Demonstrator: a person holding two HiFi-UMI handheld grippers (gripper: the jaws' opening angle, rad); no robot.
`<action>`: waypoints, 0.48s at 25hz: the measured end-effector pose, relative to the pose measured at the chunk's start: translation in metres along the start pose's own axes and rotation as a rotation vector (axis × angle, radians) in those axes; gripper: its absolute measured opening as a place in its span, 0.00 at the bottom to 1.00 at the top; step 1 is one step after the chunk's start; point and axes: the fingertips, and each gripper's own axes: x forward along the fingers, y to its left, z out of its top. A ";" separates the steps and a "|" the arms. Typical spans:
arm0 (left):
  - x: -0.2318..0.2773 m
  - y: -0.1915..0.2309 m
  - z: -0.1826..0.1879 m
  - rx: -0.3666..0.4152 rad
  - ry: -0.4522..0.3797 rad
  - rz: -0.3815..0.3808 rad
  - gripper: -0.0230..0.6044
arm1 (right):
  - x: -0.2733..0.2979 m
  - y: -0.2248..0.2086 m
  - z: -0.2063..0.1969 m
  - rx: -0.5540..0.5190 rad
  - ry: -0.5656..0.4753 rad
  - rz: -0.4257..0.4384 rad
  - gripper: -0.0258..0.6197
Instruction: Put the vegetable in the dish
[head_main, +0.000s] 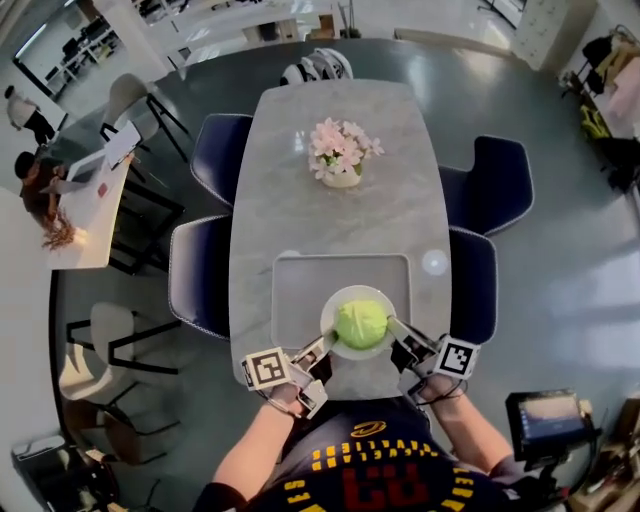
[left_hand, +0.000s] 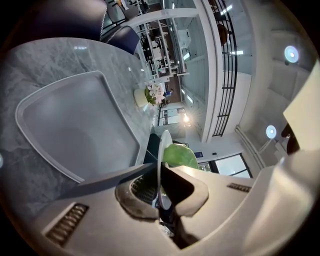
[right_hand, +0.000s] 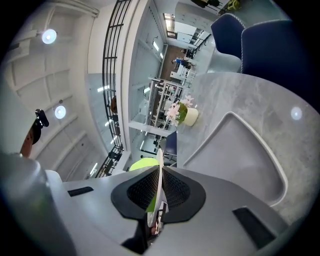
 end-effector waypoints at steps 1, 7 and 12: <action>0.000 0.004 0.003 -0.012 -0.005 0.004 0.05 | 0.005 -0.004 0.000 0.006 0.005 0.001 0.07; 0.002 0.027 0.027 -0.028 0.000 0.010 0.05 | 0.029 -0.022 -0.003 0.041 0.004 -0.022 0.07; 0.007 0.050 0.043 -0.039 0.058 0.055 0.05 | 0.044 -0.037 0.001 0.029 -0.035 -0.048 0.07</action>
